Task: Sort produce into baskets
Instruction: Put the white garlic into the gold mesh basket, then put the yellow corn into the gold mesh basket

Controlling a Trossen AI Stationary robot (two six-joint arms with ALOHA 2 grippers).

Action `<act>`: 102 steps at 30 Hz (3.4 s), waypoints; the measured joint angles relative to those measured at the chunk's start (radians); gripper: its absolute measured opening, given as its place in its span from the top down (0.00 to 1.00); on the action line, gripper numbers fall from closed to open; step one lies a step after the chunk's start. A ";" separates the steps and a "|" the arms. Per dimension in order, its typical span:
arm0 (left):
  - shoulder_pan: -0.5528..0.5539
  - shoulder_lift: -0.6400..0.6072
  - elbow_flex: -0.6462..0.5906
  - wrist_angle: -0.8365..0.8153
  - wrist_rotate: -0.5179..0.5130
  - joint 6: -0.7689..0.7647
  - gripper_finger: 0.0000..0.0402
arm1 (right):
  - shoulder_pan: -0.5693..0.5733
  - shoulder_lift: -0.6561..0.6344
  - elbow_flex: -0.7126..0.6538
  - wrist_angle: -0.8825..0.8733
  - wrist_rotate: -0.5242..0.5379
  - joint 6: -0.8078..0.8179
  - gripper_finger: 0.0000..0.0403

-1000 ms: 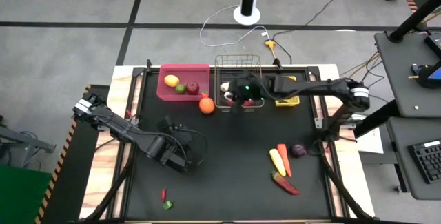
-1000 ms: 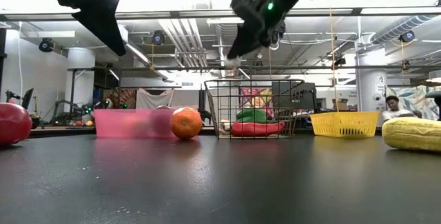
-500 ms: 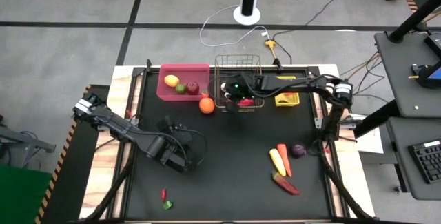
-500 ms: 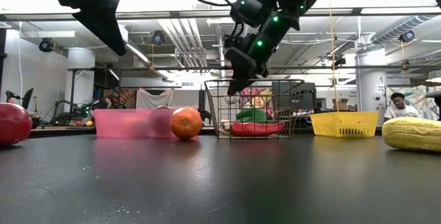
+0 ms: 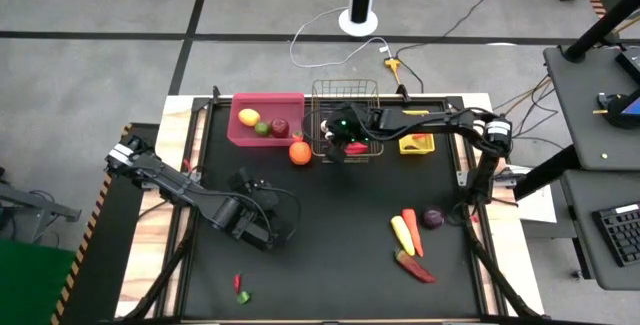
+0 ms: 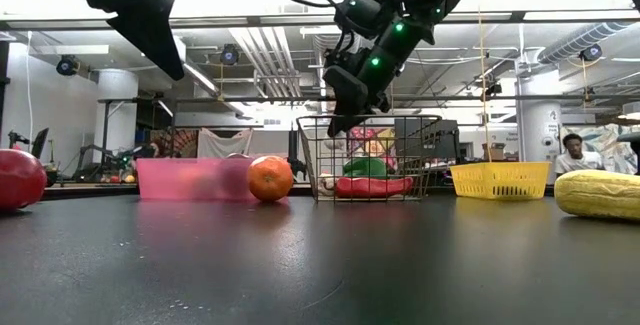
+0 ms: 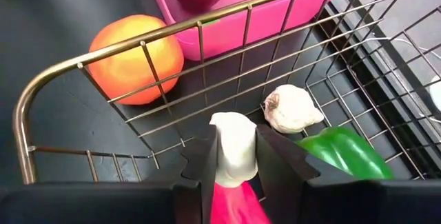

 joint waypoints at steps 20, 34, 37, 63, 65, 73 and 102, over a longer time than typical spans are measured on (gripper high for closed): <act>0.000 0.000 0.000 0.018 -0.015 0.000 0.26 | 0.016 -0.086 0.000 -0.078 -0.001 -0.009 0.57; 0.002 0.000 0.000 0.072 -0.079 0.011 0.26 | 0.262 -0.424 0.000 -0.371 -0.008 0.162 0.60; 0.003 0.000 0.000 0.076 -0.082 0.011 0.26 | 0.326 -0.450 0.000 -0.399 -0.007 0.239 0.61; 0.004 0.000 0.000 0.154 -0.073 0.063 0.26 | 0.714 -0.332 -0.001 -0.811 -0.031 0.987 0.51; 0.005 0.000 0.002 0.177 -0.072 0.087 0.26 | 0.744 -0.316 -0.001 -0.815 -0.032 1.039 0.51; 0.005 0.000 0.002 0.179 -0.072 0.113 0.26 | 0.804 -0.207 -0.001 -0.851 -0.036 1.157 0.51; 0.045 0.000 0.002 0.188 -0.084 0.211 0.26 | 0.817 -0.098 -0.036 -0.887 -0.076 1.217 0.45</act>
